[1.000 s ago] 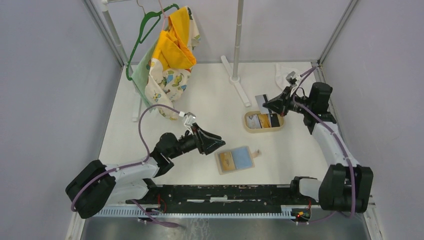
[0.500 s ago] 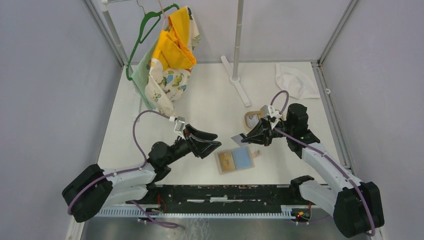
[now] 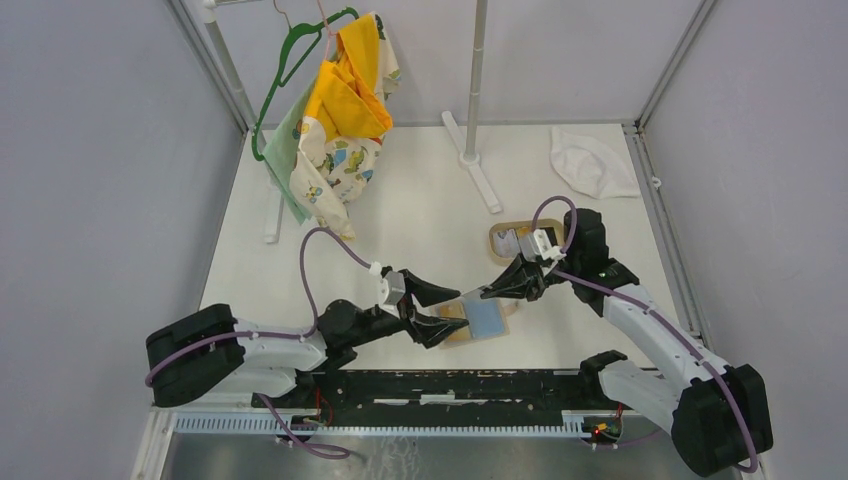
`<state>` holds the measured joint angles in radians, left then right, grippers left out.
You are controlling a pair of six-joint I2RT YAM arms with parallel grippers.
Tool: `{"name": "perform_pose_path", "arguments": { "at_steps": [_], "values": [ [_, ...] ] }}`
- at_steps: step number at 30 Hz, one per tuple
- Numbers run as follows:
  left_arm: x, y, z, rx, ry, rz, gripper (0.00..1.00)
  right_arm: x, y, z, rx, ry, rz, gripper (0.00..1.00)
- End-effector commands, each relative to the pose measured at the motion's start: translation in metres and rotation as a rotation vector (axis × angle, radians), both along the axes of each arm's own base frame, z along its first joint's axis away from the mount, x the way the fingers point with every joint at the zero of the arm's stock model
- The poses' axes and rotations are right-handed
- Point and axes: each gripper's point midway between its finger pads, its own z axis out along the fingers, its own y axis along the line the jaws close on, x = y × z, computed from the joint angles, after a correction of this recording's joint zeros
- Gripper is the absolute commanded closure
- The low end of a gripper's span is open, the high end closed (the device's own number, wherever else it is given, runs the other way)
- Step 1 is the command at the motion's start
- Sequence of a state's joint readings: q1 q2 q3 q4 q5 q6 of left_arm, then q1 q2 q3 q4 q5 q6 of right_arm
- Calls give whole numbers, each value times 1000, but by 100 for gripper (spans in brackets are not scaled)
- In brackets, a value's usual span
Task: Put the credit cards into the card holder
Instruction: Insert the credit card into the card holder.
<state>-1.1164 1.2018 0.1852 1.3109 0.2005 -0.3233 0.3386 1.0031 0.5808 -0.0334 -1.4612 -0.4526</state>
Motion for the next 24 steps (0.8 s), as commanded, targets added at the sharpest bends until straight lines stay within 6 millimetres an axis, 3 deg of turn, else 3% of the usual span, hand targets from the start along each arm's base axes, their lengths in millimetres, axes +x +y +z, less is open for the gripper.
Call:
{"name": "perform_pose_path", "arguments": {
  "at_steps": [1, 9, 11, 12, 16, 17, 18, 21, 24],
  "values": [
    [22, -1, 22, -25, -162, 140, 31, 0, 3, 8, 20, -60, 15, 100],
    [27, -9, 30, -29, -159, 141, 39, -2, 5, 5, 17, -50, 23, 100],
    [24, -14, 32, -28, -162, 118, 46, -2, 6, 4, 15, -41, 25, 100],
    [24, -16, 33, -21, -162, 109, 52, -1, 6, 4, 13, -39, 22, 100],
    [22, -24, 30, 21, -153, 76, 96, -1, 7, 2, 7, -31, 15, 100],
    [22, -25, 28, 31, -147, 75, 98, 0, 7, 1, 4, -28, 10, 100],
    [23, -23, 29, 28, -143, 79, 98, 2, 7, 0, 0, -27, 0, 96],
    [30, -13, 29, 9, -93, 119, 98, 12, 7, -3, -25, -32, -61, 51],
    [42, 1, 20, 1, 59, 137, 98, 32, 2, -16, -123, -96, -173, 22]
  ]
}}
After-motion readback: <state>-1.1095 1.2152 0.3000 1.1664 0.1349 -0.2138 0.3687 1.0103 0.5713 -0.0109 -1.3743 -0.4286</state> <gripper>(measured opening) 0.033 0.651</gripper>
